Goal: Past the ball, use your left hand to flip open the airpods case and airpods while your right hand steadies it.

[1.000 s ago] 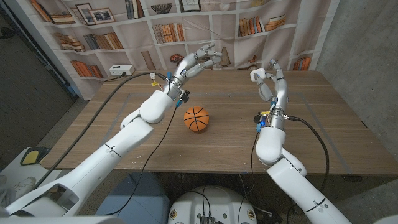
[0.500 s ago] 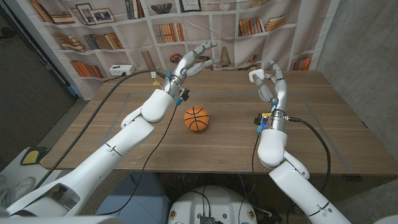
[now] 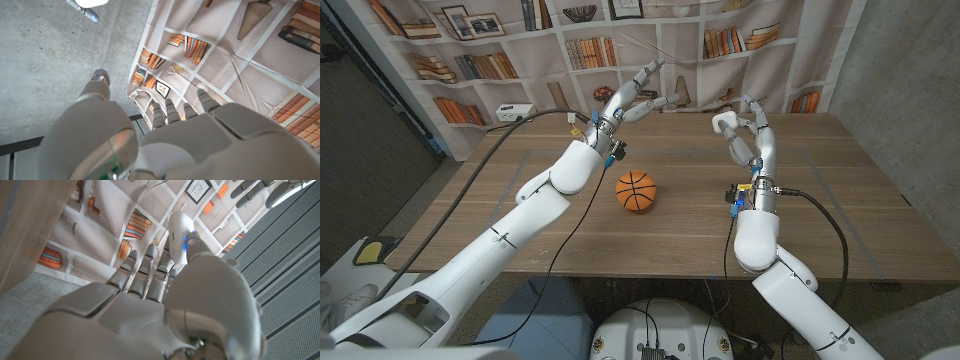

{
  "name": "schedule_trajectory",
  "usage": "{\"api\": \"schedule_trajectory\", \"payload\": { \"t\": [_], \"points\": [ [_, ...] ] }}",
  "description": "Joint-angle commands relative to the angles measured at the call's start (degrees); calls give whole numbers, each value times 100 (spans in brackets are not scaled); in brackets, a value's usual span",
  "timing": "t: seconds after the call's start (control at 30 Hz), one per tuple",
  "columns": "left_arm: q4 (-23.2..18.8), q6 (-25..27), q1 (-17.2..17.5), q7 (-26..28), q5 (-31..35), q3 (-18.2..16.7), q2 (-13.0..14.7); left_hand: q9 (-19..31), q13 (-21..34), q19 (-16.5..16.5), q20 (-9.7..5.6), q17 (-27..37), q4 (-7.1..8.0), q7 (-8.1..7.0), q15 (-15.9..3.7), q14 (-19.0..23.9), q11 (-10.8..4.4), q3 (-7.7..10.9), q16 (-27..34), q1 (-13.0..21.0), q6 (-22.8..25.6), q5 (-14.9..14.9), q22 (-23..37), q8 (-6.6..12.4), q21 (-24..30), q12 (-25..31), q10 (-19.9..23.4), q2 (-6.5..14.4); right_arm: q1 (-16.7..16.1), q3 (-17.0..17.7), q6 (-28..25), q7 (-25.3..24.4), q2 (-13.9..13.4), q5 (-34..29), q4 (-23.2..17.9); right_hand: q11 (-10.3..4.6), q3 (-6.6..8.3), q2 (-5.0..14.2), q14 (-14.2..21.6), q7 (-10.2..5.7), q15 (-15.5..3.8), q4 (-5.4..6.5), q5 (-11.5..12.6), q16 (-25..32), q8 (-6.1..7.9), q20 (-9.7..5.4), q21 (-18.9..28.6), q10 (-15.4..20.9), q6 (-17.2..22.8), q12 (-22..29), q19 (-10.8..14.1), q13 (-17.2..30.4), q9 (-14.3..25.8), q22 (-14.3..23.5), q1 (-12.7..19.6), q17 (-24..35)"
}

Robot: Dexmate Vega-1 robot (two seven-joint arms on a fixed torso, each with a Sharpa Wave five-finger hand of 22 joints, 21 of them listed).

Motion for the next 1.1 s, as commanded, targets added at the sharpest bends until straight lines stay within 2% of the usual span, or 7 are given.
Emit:
{"api": "schedule_trajectory", "payload": {
  "t": [0.03, 0.23, 0.3, 0.33, 0.6, 1.1],
  "points": [
    [-173, 300, 25, 167, 425, 24, 102, 19, -2, 43, 64, 18, 6, -4, 49, -9, -2, -69, 9, 3, -159, 82, 8, 43, 5, -15, -91, -118, 70, -156, 102, 176, -27, -276, 25, -702, -23, 49, 34, -21, -1042, -4, 33, 40, -7, -1, 8, 743, 35, 54, 41, 26, 12, -4, 28, 8],
    [-298, 527, 39, 370, 909, 74, 163, 16, 1, 109, 30, 23, -7, -57, 27, -11, -51, -210, 17, 1, -277, 226, 5, 76, 15, 1, -122, -324, 78, -178, 123, 217, -14, -278, 40, -702, -27, 52, 37, -29, -1045, -4, 35, 43, -12, -8, 6, 744, 35, 52, 41, 22, 12, -4, 37, 12],
    [-355, 613, 15, 486, 1297, 140, 223, 16, 2, 111, 70, 29, 5, -18, 78, -19, -5, -277, 18, -17, -330, 311, 5, 84, 9, -1, -159, -399, 80, -189, 131, 203, -20, -332, 50, -702, -29, 52, 38, -28, -1045, -4, 36, 44, -14, -7, 5, 746, 36, 52, 41, 21, 12, -4, 40, 13],
    [-371, 639, 3, 513, 1430, 164, 245, 17, 4, 107, 136, 36, 33, 49, 151, -30, 60, -342, 21, -56, -389, 402, 7, 87, 1, -12, -225, -444, 82, -192, 136, 200, -26, -358, 54, -702, -30, 51, 38, -29, -1044, -4, 36, 44, -14, -7, 6, 746, 38, 52, 42, 21, 12, -4, 40, 13],
    [-367, 667, -48, 863, 2333, 314, 299, 24, 9, 104, 155, 52, 122, 78, 172, -64, 85, -483, 23, -199, -480, 581, 11, 101, -7, -4, -278, -499, 95, -246, 148, 195, -27, -491, 68, -704, -39, 49, 38, -25, -1044, -4, 36, 47, -19, -14, 5, 744, 42, 48, 48, 16, 13, -4, 49, 17],
    [-302, 663, 11, 723, 2188, 234, 239, 28, 14, 131, 142, 63, 220, 63, 135, -50, 83, -643, 41, -366, -520, 785, 15, 126, -3, 26, -277, -528, 152, -347, 325, 262, -75, -657, 125, -703, -49, 51, 41, -50, -1050, -6, 38, 51, -26, -30, 2, 744, 52, 43, 49, 9, 13, -4, 69, 24]
  ]
}}
